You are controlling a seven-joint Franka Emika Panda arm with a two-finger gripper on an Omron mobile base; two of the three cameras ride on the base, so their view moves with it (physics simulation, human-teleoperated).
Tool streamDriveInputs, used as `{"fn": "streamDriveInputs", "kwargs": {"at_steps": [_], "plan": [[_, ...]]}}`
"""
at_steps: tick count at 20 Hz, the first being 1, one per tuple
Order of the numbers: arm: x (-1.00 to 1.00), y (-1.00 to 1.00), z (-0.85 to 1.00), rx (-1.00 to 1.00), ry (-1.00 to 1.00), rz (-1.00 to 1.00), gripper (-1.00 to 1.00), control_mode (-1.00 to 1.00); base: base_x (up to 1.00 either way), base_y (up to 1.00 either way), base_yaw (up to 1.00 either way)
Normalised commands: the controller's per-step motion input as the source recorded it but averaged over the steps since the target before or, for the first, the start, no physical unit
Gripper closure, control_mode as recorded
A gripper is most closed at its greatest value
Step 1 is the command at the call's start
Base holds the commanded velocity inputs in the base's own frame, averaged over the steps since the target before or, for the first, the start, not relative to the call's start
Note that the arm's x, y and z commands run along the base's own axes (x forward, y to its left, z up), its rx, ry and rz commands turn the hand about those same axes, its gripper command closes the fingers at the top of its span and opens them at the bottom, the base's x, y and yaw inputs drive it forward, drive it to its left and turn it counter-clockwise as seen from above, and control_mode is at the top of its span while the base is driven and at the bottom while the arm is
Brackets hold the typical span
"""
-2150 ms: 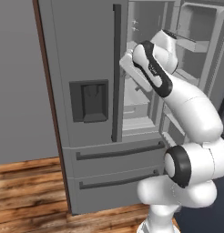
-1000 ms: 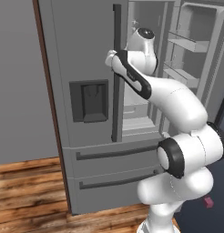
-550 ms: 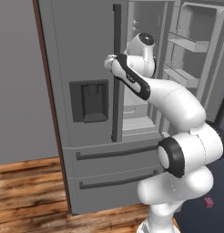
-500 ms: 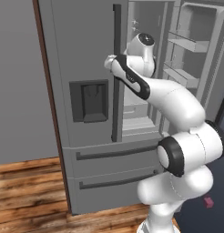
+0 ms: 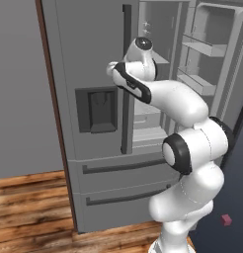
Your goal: Retrieve the sausage and cheese from the fridge and place them on the cutting board on the counter.
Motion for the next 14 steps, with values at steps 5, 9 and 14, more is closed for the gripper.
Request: {"fn": "streamDriveInputs", "kwargs": {"at_steps": [5,9,14], "plan": [[0.32,0.18,0.00,-0.09,0.00,-0.01,-1.00,-1.00,0.00,0.00,0.00],[0.09,0.00,0.00,-0.08,-0.02,-0.02,-1.00,-1.00,0.00,0.00,0.00],[0.03,0.00,-0.04,-0.05,-0.11,-0.04,-1.00,-1.00,0.00,0.00,0.00]]}}
